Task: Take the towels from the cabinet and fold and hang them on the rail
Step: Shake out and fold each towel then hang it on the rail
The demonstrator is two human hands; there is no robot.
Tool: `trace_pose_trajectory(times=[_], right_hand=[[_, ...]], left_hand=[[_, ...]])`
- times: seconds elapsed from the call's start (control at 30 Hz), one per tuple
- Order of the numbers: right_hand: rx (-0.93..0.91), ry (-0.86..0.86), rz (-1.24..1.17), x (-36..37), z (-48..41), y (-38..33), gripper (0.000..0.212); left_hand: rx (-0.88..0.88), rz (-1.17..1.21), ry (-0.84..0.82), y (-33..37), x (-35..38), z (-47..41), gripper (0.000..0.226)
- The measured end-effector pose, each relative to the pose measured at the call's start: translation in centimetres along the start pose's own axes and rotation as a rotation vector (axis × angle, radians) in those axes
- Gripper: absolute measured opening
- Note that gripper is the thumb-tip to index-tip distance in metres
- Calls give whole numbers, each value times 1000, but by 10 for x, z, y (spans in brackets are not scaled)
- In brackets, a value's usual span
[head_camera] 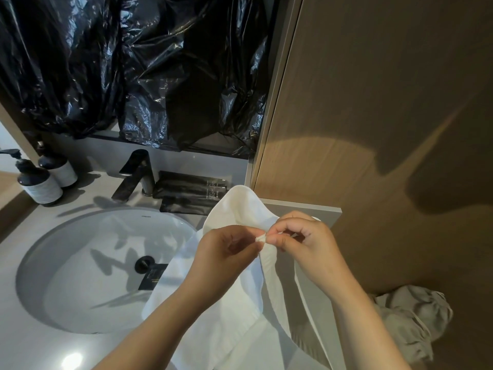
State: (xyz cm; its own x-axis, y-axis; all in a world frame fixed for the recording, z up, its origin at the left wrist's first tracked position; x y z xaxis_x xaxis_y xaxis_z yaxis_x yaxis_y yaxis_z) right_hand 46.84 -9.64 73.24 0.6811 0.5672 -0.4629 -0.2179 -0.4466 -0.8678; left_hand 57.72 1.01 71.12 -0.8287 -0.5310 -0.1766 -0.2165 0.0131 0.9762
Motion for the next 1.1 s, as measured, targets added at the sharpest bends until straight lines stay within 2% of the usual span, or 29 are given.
trace_pose_trajectory(times=[0.33,0.6,0.83,0.97,1.03,1.1], right_hand=[[-5,28,-23,3,-1,4,18],[-20,48,11,-18,0,25,20],[65,27,155,-25,6,65,15],[-29,24,351,-33,1,59,15],[-48,-6,430,-38,-3,54,8],[-79,-26,500,-44,-9,47,9]], left_hand=[[-7,-19,44,-3,-2,-2,9],[41,81,66,1,-16,-11,23],[20,204,34,12,-29,-24,15],[44,183,29,27,-35,-35,19],[16,191,56,32,-40,-44,20],[-6,213,67,38,-47,-51,21]])
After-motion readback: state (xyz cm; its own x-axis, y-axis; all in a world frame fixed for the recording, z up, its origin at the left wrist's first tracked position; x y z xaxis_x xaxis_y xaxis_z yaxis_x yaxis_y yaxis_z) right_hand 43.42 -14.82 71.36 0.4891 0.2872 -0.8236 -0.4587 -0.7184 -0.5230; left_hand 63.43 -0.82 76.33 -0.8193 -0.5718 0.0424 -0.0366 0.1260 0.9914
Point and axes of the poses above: each hand's wrist, its own z-axis away from the middle knuckle, its own x-axis out of the palm, y = z × x, the point moved 8 cm from there along -z, towards the middle knuckle, and after that the axes turned 3 degrees about y, right-handed, at the moved point
